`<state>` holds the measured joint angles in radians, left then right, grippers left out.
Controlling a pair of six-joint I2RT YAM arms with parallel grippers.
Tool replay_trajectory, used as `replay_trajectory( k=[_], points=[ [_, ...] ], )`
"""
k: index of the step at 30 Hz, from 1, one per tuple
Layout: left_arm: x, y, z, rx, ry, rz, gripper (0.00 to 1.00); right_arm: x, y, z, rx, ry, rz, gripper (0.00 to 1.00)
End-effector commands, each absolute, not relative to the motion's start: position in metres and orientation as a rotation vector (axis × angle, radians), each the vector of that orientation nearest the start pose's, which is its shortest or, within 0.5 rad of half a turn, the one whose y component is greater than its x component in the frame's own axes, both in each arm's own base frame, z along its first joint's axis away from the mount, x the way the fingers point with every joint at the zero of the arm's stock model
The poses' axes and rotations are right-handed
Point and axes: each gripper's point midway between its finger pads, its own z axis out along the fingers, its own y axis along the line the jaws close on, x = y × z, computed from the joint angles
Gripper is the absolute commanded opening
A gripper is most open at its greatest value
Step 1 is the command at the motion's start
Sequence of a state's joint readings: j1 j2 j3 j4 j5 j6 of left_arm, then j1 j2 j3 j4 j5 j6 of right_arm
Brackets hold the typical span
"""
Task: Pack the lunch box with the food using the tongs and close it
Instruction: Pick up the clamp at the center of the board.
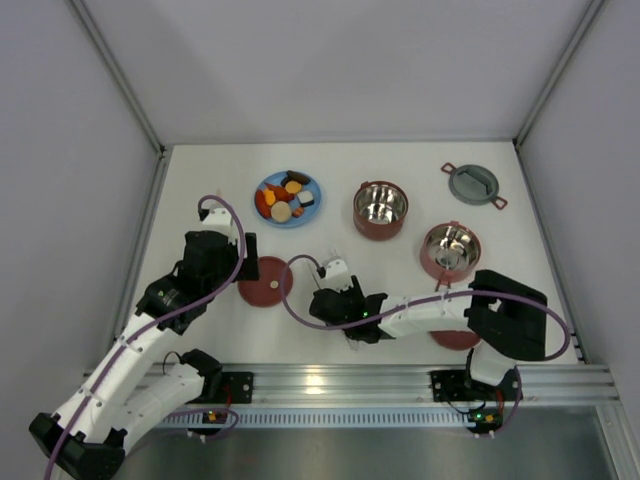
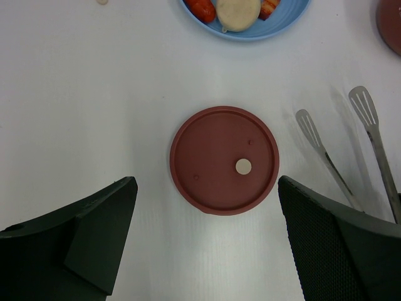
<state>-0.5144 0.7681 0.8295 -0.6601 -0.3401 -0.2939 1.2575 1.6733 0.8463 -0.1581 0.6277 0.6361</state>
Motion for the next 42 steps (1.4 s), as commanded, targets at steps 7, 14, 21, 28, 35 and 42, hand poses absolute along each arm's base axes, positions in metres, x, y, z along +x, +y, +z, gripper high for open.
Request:
replay_trajectory(
  k=[7, 14, 21, 28, 35, 42],
  points=[
    [0.241, -0.080, 0.203, 0.020, 2.118, -0.104, 0.99, 0.202, 0.301, 0.128, -0.424, 2.154, 0.144, 0.55],
    [0.241, -0.080, 0.204, 0.017, 2.114, -0.105, 0.99, 0.204, 0.298, 0.166, -0.406, 2.125, 0.157, 0.54],
    [0.240, -0.080, 0.205, 0.018, 2.113, -0.107, 0.99, 0.226, 0.311, 0.211, -0.439, 2.105, 0.210, 0.53],
    [0.240, -0.080, 0.205, 0.018, 2.110, -0.106, 0.99, 0.284, 0.342, 0.255, -0.443, 2.100, 0.334, 0.50],
    [0.240, -0.079, 0.204, 0.015, 2.113, -0.102, 0.99, 0.320, 0.382, 0.243, -0.525, 2.143, 0.309, 0.50],
    [0.240, -0.079, 0.204, 0.016, 2.115, -0.101, 0.99, 0.336, 0.396, 0.229, -0.522, 2.174, 0.317, 0.50]
  ],
)
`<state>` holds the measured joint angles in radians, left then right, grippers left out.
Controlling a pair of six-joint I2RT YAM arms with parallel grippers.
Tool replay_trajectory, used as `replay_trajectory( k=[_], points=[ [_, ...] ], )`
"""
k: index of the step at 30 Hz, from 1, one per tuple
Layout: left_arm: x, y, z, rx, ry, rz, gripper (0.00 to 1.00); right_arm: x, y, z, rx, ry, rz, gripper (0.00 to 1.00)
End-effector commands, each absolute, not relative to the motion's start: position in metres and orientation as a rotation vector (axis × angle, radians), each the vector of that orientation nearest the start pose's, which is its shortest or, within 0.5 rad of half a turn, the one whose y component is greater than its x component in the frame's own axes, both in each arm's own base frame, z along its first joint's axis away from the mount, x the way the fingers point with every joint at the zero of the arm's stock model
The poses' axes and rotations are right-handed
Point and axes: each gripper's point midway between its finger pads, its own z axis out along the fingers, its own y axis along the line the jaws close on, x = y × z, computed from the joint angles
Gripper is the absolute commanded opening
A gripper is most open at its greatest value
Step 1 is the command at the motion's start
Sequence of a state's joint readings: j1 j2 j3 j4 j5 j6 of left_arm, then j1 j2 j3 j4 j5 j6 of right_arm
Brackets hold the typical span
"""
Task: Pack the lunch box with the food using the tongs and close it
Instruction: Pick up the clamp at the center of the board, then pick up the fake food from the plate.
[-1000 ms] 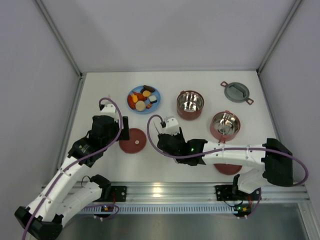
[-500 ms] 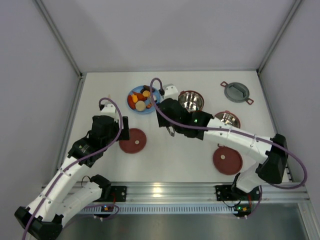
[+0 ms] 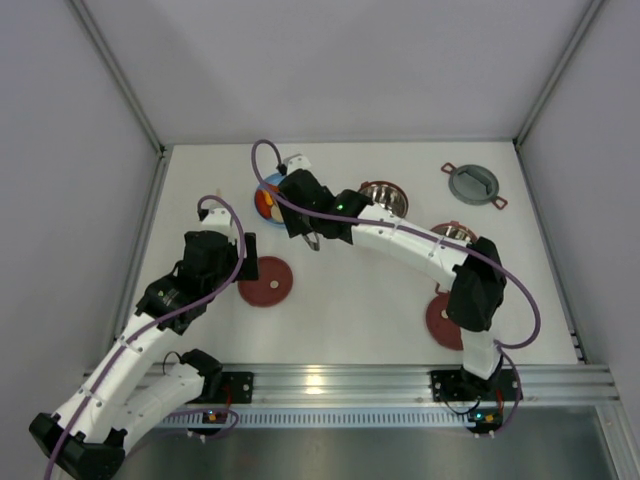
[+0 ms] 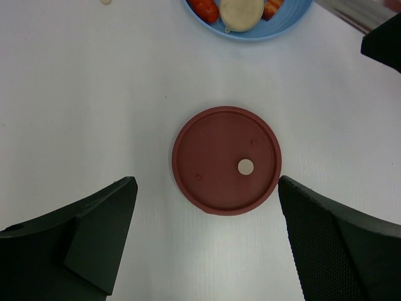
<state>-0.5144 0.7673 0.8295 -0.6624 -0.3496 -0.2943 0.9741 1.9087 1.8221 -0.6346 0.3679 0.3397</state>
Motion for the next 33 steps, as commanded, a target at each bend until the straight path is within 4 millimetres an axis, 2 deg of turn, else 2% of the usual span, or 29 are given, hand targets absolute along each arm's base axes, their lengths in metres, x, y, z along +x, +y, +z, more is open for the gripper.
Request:
replay_trajectory(
  k=[1, 8, 14, 18, 33],
  points=[
    [0.240, -0.080, 0.204, 0.017, 2.113, -0.105, 0.99, 0.336, 0.398, 0.225, -0.526, 2.180, 0.320, 0.50],
    [0.240, -0.080, 0.205, 0.022, 2.110, -0.108, 0.99, 0.342, 0.410, 0.193, -0.574, 2.234, 0.342, 0.51],
    [0.241, -0.080, 0.204, 0.022, 2.114, -0.107, 0.99, 0.351, 0.414, 0.182, -0.582, 2.246, 0.340, 0.51],
    [0.241, -0.080, 0.203, 0.023, 2.116, -0.106, 0.99, 0.356, 0.418, 0.183, -0.589, 2.241, 0.345, 0.52],
    [0.241, -0.081, 0.201, 0.026, 2.123, -0.103, 0.99, 0.374, 0.414, 0.164, -0.575, 2.288, 0.317, 0.53]
  ],
)
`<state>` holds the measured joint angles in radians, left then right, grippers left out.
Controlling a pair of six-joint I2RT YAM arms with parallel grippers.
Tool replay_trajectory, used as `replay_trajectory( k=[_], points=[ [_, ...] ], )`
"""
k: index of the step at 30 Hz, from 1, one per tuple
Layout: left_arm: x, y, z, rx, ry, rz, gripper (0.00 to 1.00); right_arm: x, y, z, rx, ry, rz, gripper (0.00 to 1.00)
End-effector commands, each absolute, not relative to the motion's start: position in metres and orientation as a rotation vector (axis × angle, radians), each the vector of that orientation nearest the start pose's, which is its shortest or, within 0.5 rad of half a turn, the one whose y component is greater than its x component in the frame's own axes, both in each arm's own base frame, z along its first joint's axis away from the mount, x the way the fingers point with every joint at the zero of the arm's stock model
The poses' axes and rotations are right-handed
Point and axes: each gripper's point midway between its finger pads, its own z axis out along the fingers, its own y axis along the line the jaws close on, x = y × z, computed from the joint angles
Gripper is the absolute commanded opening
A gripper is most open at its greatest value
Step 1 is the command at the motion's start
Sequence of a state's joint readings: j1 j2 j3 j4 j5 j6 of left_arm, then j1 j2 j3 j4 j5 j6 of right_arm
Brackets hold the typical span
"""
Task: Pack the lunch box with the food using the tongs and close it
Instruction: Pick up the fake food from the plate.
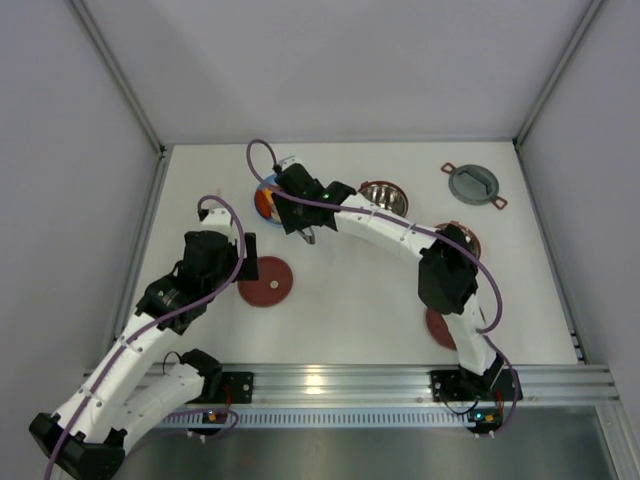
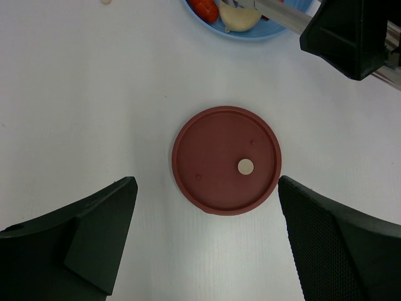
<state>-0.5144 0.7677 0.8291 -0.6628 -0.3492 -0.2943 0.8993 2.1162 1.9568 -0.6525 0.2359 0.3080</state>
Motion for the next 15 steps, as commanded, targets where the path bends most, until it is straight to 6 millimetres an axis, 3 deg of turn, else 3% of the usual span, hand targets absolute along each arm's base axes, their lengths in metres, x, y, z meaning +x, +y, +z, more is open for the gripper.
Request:
replay_trajectory(
  k=[1, 15],
  points=[
    [0.241, -0.081, 0.201, 0.026, 2.123, -0.103, 0.99, 0.375, 0.412, 0.164, -0.573, 2.288, 0.315, 0.53],
    [0.242, -0.081, 0.199, 0.026, 2.129, -0.096, 0.99, 0.374, 0.410, 0.141, -0.587, 2.339, 0.286, 0.55]
  ],
)
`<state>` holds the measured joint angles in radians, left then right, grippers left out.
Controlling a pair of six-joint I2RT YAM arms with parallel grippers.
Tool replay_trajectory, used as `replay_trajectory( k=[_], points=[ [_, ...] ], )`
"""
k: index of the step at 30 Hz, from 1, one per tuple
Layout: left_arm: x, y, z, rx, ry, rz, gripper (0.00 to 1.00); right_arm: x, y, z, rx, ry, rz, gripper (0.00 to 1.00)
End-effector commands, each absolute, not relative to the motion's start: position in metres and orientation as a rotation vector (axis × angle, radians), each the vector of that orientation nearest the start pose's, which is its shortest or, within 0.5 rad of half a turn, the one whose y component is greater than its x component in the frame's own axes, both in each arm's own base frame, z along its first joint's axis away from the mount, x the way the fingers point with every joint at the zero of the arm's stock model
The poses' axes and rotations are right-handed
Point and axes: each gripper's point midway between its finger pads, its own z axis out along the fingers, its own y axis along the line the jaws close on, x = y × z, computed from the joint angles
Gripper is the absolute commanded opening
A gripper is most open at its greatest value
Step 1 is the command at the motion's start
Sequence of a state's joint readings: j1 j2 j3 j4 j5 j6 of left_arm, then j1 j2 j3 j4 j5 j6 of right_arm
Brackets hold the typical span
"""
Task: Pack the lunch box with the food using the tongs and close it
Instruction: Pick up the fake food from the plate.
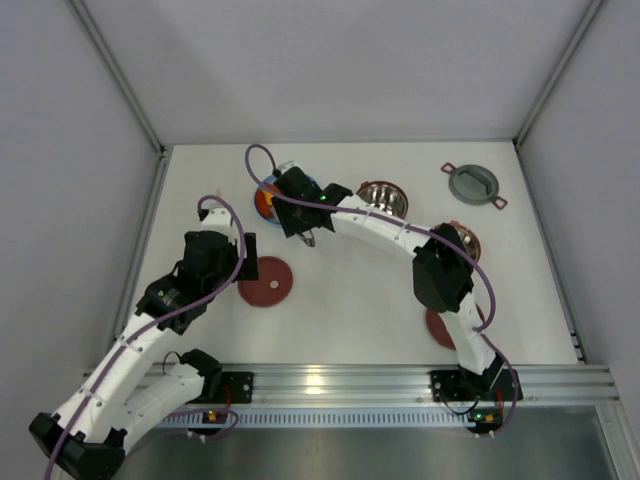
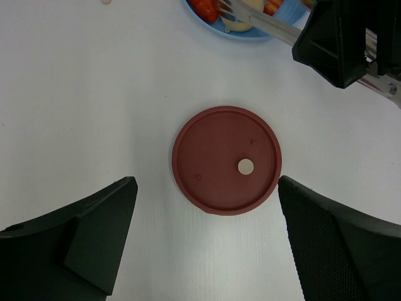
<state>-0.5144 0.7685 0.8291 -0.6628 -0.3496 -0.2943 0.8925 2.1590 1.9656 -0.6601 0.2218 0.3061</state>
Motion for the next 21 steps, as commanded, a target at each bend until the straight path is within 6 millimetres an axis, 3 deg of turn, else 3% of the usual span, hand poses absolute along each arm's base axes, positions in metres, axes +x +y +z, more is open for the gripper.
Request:
replay_trajectory(
  k=[1, 12, 21],
  points=[
    [0.242, -0.081, 0.199, 0.026, 2.129, -0.096, 0.99, 0.374, 0.410, 0.140, -0.587, 2.339, 0.286, 0.55],
    [0.241, -0.080, 0.199, 0.027, 2.131, -0.095, 0.99, 0.370, 0.409, 0.133, -0.591, 2.370, 0.296, 0.51],
    [0.242, -0.080, 0.199, 0.025, 2.129, -0.095, 0.99, 0.365, 0.404, 0.149, -0.578, 2.356, 0.319, 0.33]
  ],
)
